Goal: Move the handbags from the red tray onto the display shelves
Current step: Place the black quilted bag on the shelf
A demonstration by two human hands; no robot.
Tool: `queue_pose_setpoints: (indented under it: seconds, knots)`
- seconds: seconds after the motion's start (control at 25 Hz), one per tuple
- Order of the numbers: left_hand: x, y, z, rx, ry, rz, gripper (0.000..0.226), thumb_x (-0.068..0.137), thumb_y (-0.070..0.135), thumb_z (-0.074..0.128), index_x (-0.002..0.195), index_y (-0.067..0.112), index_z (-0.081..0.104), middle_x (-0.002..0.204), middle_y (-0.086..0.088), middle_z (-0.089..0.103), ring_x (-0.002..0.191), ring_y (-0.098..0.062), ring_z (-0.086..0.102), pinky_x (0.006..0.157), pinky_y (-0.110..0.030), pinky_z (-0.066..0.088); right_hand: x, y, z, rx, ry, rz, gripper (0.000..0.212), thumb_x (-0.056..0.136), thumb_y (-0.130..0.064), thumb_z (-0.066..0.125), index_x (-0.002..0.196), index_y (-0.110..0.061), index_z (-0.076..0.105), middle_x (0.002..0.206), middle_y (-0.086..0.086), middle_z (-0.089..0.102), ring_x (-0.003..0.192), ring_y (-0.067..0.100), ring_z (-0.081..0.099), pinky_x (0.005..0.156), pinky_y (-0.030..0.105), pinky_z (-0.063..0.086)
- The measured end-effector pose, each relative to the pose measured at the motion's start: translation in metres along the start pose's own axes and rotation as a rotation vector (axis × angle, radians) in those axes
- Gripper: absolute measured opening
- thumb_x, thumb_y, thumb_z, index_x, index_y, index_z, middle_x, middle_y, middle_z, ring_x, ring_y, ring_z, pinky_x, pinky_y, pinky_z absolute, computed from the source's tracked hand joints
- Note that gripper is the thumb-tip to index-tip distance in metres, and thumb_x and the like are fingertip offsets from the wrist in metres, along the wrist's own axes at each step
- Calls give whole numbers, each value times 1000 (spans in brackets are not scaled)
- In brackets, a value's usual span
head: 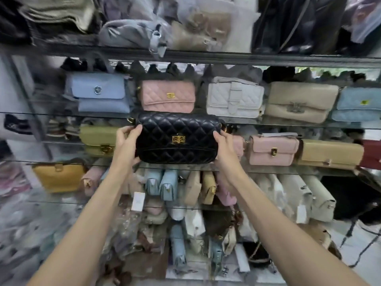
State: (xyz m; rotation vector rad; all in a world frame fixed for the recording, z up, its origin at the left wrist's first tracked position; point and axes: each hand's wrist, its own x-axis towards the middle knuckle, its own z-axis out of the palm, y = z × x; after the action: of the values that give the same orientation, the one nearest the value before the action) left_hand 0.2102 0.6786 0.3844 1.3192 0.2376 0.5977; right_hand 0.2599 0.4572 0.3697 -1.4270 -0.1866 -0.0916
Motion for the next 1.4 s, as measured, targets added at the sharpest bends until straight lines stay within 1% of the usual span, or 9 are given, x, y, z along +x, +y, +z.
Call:
queue_pose_setpoints:
  seconds: [0.12, 0.24, 0.6, 0.76, 0.92, 1.04, 1.12, 1.28, 1.4]
  knots:
    - [23, 22, -77, 35, 76, 30, 23, 100, 37, 57, 117, 25, 46, 98, 11, 58, 70, 5, 60, 62, -28, 48, -2, 9, 90, 18, -53, 11, 67, 71, -63, 58, 130, -32, 45, 137, -2, 57, 133, 18, 52, 117, 49, 38]
    - [44, 42, -157, 57, 178, 65, 18, 101, 37, 57, 111, 26, 47, 98, 12, 57, 70, 7, 59, 58, -25, 49, -7, 21, 178, 43, -171, 45, 67, 72, -63, 55, 131, -35, 44, 136, -5, 56, 133, 18, 52, 117, 52, 38]
    - [87, 62, -325, 57, 378, 95, 21, 100, 37, 59, 114, 25, 50, 103, 8, 60, 83, -1, 61, 71, -33, 54, -10, 51, 360, 39, -373, 96, 86, 63, -72, 55, 139, -33, 47, 140, -2, 57, 129, 18, 55, 114, 51, 42]
    - [122, 70, -360, 83, 424, 138, 19, 99, 40, 60, 109, 28, 49, 106, 7, 60, 86, -3, 60, 73, -32, 52, 13, 59, 414, 50, -437, 87, 83, 66, -73, 53, 140, -37, 46, 144, -2, 54, 131, 20, 53, 114, 52, 42]
    - [172, 85, -378, 123, 438, 179, 27, 88, 53, 64, 103, 34, 51, 112, 6, 61, 93, -5, 61, 88, -40, 54, 53, 59, 458, 105, -488, 49, 58, 91, -58, 50, 143, -35, 43, 146, -2, 51, 133, 20, 50, 115, 52, 40]
    - [213, 96, -381, 119, 434, 196, 23, 99, 45, 56, 112, 28, 46, 107, 9, 59, 84, 0, 60, 71, -32, 50, 90, 53, 490, 87, -479, 0, 49, 99, -54, 46, 144, -36, 42, 148, -1, 48, 133, 19, 48, 115, 50, 38]
    - [238, 99, -380, 137, 437, 227, 25, 101, 45, 54, 114, 27, 43, 110, 9, 58, 89, -1, 58, 71, -32, 48, 114, 50, 506, 84, -489, -51, 56, 93, -59, 47, 145, -40, 39, 150, -3, 45, 135, 18, 45, 117, 49, 35]
    - [291, 100, -391, 164, 444, 257, 26, 101, 44, 52, 117, 26, 43, 116, 9, 59, 104, -6, 58, 99, -42, 50, 144, 52, 532, 56, -512, -80, 59, 97, -57, 47, 152, -43, 31, 158, -4, 36, 141, 18, 41, 120, 49, 33]
    - [335, 101, -400, 189, 415, 266, 46, 91, 55, 57, 125, 27, 45, 130, 3, 60, 119, -15, 59, 110, -49, 45, 164, 55, 554, 39, -470, -96, 59, 102, -57, 43, 157, -44, 25, 166, -7, 23, 150, 17, 30, 124, 47, 25]
